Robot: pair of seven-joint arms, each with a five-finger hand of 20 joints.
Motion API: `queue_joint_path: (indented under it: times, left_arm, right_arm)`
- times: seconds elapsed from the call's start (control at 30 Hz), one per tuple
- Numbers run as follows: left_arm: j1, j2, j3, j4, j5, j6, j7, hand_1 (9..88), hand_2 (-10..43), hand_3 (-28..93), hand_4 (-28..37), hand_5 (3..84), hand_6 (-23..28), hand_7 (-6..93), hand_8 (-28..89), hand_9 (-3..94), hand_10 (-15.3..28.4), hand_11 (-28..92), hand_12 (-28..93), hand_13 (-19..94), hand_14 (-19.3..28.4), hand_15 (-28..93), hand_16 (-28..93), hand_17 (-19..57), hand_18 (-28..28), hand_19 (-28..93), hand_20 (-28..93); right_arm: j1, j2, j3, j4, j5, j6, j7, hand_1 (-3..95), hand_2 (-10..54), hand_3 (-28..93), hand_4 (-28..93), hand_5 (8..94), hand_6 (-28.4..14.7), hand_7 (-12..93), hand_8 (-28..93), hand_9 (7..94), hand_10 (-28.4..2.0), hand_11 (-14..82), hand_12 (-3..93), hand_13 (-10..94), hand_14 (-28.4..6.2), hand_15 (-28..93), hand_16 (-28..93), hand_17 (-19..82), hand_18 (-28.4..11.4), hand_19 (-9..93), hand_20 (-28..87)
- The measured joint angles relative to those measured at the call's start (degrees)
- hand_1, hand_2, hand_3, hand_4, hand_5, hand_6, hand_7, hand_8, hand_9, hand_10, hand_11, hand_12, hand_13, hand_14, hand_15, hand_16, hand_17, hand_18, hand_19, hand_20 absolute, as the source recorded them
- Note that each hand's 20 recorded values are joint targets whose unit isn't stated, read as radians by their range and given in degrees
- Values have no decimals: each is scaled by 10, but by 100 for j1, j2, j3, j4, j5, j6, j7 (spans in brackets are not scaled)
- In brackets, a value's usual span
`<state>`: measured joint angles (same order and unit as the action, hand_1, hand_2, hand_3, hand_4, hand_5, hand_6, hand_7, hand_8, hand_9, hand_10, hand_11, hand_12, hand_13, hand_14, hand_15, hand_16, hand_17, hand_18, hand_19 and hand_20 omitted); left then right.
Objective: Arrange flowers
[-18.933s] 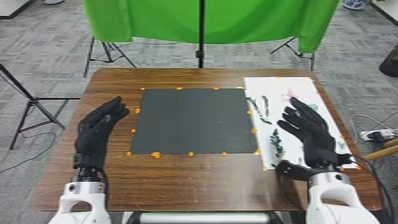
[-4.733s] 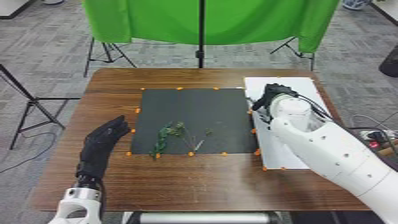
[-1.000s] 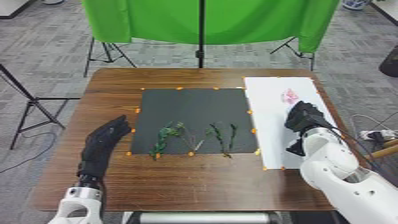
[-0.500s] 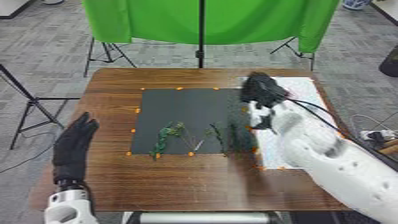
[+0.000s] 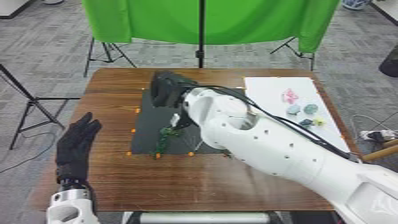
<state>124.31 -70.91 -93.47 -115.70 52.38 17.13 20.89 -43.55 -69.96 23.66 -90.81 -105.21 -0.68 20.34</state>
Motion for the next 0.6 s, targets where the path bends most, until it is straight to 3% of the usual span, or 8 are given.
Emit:
queue_joint_path:
  times: [0.6]
  left_arm:
    - [-62,18,53,24,56,-254,-39,224,160,675,-283,462,29,109,-53,436,123,148,141,322,154,209,34,58,124,45,227]
  right_arm:
    - [-66,-406,-607,606,-184,14,3,639,-95,421,-110,742,1,143,90,899,-97,92,413,937,-6,585,353,692,-104,932,604]
